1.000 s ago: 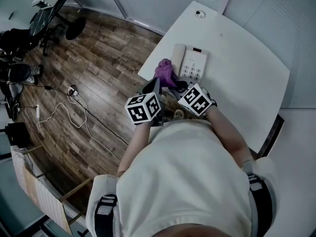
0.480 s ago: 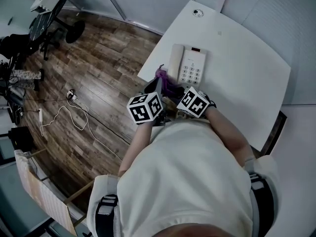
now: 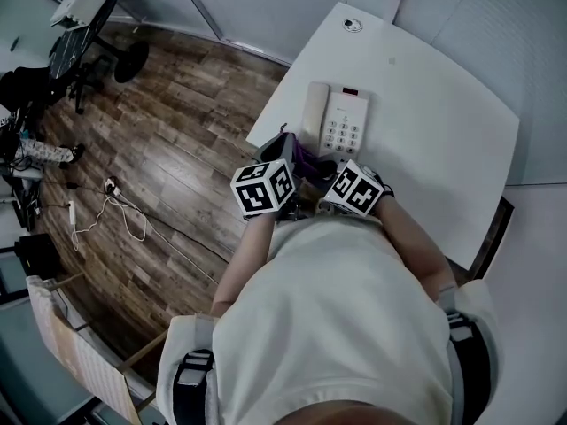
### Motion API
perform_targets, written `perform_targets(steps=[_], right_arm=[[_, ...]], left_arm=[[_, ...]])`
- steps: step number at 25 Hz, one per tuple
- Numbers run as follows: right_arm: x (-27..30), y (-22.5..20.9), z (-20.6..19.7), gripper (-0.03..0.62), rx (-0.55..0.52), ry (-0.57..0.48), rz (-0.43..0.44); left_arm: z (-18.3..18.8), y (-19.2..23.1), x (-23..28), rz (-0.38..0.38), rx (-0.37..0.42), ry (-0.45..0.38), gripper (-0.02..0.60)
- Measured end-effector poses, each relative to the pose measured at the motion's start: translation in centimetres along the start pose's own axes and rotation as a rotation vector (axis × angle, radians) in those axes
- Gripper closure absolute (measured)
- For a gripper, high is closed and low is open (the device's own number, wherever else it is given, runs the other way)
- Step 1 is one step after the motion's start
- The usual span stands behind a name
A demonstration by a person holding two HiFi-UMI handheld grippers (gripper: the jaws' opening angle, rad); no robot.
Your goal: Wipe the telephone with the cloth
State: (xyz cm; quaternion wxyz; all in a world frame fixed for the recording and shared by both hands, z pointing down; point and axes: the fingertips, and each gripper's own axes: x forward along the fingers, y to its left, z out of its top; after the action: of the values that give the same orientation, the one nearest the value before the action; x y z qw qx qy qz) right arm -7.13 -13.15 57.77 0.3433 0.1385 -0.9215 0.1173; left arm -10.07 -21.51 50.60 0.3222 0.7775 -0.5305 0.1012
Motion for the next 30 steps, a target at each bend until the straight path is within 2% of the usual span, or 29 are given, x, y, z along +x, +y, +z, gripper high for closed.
perform_targets(steps=[4,9,20,23,24,26,30], right_arm=[[-2.6,-0.3,1.1,0.525,0.051,-0.067,-0.017],[-6.4,-2.4,2.0,0.525,0.147,-0.183,-0.119],[-15.7,-11.9,2.0,0.525,0.447,-0.488,-0.539],[-17.2,-13.3,1.8,0.525,0.495,-0.541,-0.624],[-17.6,-13.6,1.7,0.525,0.505,-0.552,-0.644],[-18.0,-14.0,1.7,0.525,0.522,-0.566,-0.665],[-17.9,-14.5,2.0,0.525,0.525,-0.573,-0.675]], left_arm=[[0.6,-0.1,0.9,-0.015,0.013,-0.002,0.561],[0.5,-0.6,2.0,-0.032,0.022,0.011,0.56],[-0.8,-1.8,4.7,-0.092,0.06,0.085,0.56],[-1.0,-2.0,5.5,-0.092,0.087,0.102,0.558],[-1.0,-2.1,5.7,-0.092,0.098,0.107,0.545],[-1.1,-2.3,6.2,-0.094,0.122,0.12,0.423],[-1.5,-2.1,7.4,-0.065,0.17,0.144,0.378]])
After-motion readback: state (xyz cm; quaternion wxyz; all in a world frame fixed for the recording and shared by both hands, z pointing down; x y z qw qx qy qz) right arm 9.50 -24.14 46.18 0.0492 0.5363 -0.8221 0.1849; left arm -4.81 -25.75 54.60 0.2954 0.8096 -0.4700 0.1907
